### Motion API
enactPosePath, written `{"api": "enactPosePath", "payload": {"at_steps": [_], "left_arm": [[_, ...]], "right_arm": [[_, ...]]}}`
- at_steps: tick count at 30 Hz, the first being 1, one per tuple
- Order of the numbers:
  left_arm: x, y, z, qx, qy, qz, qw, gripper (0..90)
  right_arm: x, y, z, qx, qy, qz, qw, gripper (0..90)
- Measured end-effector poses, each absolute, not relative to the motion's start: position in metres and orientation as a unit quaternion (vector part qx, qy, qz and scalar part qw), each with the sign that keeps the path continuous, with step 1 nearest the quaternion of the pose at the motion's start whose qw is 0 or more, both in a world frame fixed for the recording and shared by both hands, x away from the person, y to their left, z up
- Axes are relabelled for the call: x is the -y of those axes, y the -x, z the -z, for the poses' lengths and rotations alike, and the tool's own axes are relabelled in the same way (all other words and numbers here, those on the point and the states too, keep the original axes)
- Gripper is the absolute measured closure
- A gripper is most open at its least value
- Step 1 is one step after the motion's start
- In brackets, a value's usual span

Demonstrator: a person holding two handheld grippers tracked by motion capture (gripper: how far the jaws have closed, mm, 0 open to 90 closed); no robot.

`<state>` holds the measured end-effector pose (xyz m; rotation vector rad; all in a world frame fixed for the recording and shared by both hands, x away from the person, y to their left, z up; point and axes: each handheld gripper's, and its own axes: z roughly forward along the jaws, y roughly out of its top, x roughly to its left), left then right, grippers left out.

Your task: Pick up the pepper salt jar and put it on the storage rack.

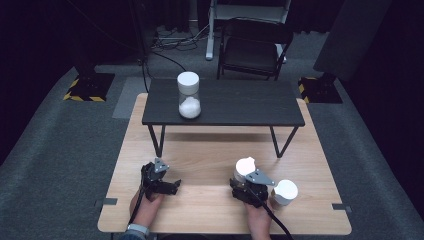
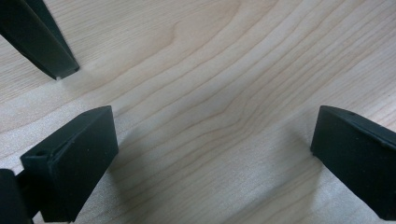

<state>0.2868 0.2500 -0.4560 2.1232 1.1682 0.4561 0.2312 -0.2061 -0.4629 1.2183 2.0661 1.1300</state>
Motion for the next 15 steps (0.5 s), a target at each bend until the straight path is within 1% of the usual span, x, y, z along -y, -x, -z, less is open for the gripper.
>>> {"api": "enactPosePath", "payload": {"at_steps": [15], "left_arm": [[-0.25,-0.287,0.456,-0.447,-0.812,-0.175,0.332,0.5]], "right_arm": [[0.213,-0.233,0.417,-0.766,-0.41,-0.441,0.226,30.4]]}}
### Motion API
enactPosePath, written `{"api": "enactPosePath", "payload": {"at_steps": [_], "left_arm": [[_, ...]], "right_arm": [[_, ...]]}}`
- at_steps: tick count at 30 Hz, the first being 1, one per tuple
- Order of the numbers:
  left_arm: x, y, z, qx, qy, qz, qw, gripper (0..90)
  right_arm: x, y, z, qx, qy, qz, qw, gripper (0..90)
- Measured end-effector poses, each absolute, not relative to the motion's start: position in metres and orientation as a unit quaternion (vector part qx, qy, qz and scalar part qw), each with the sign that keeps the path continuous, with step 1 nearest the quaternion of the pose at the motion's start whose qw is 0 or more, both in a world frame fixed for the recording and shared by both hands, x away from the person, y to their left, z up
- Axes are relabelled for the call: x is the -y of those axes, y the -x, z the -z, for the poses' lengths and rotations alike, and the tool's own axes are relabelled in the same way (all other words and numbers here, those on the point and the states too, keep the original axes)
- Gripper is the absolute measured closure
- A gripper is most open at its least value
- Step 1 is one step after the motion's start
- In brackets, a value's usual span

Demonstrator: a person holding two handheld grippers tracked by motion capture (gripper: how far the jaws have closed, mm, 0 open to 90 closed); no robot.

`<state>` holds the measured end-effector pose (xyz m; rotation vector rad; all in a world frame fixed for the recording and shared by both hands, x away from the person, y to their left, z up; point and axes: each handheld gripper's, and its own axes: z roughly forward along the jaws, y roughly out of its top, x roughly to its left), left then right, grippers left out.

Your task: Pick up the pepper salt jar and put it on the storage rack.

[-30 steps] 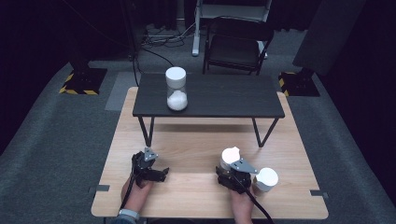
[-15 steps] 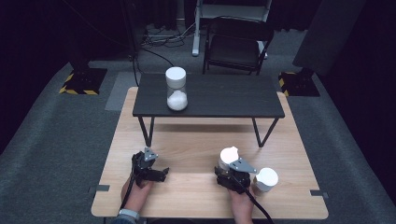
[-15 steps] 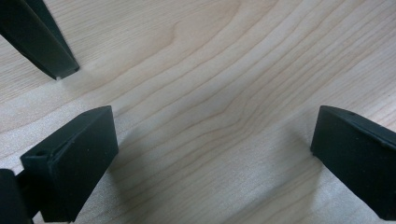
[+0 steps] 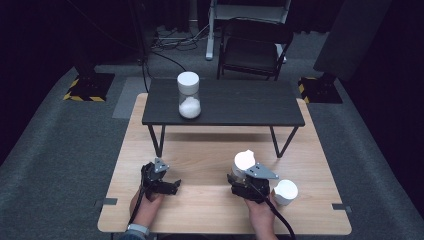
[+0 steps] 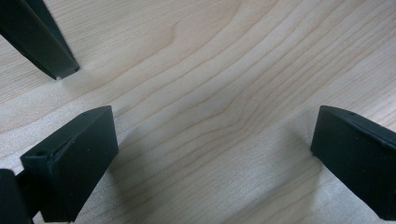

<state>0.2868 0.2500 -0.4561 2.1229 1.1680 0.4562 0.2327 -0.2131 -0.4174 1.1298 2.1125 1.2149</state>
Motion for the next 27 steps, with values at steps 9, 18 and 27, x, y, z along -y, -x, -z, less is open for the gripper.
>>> {"api": "enactPosePath", "payload": {"at_steps": [9,18,27], "left_arm": [[-0.25,-0.287,0.456,-0.447,-0.812,-0.175,0.332,0.5],[-0.25,-0.287,0.456,-0.447,-0.812,-0.175,0.331,0.5],[-0.25,-0.287,0.456,-0.447,-0.812,-0.174,0.332,0.5]], "right_arm": [[0.213,-0.233,0.385,-0.778,-0.381,-0.442,0.233,30.4],[0.215,-0.236,0.359,-0.78,-0.362,-0.452,0.237,30.5],[0.215,-0.242,0.334,-0.786,-0.347,-0.453,0.239,30.5]]}}
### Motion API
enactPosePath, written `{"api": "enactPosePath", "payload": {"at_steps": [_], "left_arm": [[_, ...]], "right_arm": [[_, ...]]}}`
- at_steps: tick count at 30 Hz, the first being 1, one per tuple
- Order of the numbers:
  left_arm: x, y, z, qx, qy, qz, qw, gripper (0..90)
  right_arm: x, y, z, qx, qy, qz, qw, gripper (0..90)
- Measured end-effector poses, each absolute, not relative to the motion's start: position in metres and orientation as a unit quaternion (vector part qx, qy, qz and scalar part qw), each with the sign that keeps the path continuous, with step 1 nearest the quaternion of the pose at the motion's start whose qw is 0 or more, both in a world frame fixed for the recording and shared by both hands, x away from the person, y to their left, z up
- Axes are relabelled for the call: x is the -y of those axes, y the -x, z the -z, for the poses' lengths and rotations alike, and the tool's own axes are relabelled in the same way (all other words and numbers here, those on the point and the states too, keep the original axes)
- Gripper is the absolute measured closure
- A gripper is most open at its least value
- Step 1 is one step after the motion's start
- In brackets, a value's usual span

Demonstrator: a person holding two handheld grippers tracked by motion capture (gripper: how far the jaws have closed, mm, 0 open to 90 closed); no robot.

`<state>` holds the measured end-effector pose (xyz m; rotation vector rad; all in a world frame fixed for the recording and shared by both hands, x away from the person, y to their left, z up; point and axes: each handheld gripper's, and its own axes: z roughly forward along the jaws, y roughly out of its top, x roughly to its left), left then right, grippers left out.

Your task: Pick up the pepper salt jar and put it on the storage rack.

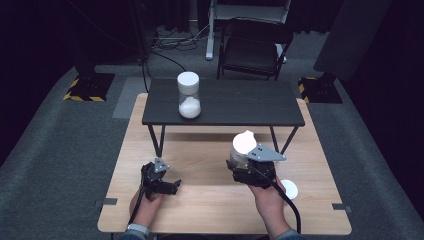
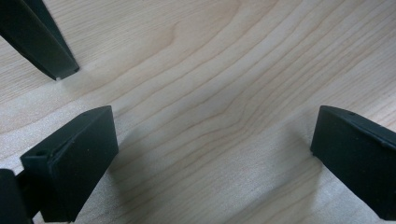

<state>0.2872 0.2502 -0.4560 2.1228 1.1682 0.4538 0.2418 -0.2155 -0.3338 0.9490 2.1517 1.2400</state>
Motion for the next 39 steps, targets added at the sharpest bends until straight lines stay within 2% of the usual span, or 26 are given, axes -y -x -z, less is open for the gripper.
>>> {"api": "enactPosePath", "payload": {"at_steps": [24,39], "left_arm": [[-0.25,-0.288,0.456,-0.447,-0.812,-0.174,0.332,0.5],[-0.25,-0.288,0.456,-0.446,-0.813,-0.174,0.332,0.5]], "right_arm": [[0.224,-0.264,0.279,-0.789,-0.333,-0.46,0.233,30.5],[0.214,-0.278,0.254,-0.796,-0.328,-0.45,0.237,30.5]]}}
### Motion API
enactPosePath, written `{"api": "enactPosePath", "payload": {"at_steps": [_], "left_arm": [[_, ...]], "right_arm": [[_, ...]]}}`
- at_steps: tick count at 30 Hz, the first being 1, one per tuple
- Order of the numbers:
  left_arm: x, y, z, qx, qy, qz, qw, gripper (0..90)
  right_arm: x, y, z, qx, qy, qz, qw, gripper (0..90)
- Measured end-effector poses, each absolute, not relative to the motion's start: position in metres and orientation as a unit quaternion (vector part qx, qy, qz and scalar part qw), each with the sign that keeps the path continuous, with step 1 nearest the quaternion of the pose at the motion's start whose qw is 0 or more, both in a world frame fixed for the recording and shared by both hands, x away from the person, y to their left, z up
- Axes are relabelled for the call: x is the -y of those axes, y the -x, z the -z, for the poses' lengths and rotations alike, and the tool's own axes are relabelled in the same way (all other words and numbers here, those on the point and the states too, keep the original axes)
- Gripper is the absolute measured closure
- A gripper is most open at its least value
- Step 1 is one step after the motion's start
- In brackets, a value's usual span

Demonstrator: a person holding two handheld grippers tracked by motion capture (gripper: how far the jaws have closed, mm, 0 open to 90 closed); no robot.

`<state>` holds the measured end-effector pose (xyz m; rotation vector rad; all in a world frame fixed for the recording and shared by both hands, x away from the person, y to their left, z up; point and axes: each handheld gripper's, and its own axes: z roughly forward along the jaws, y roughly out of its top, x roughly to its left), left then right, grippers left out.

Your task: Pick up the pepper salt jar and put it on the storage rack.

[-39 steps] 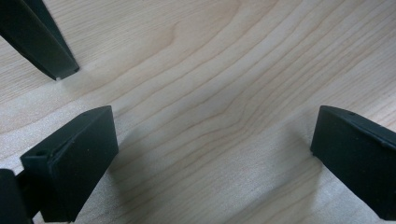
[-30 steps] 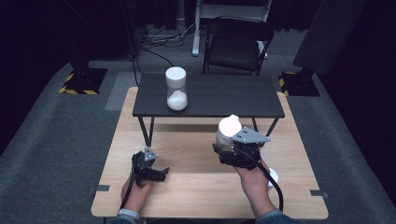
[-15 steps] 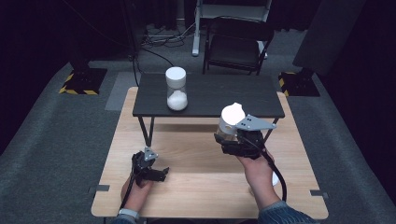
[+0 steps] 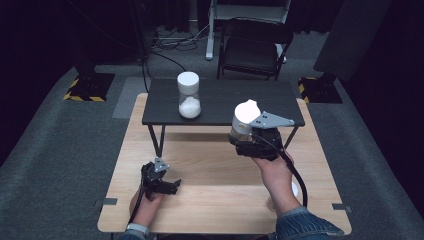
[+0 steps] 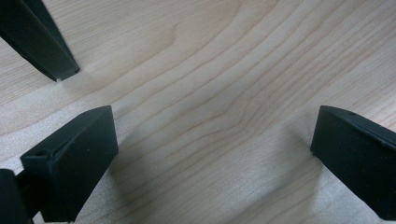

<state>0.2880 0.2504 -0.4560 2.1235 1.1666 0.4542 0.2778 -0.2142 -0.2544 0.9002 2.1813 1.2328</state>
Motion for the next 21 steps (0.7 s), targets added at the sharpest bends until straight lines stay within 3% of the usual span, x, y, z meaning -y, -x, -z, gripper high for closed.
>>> {"api": "enactPosePath", "payload": {"at_steps": [21], "left_arm": [[-0.25,-0.288,0.456,-0.447,-0.812,-0.175,0.332,0.5]], "right_arm": [[0.203,-0.312,0.233,-0.796,-0.334,-0.445,0.239,30.5]]}}
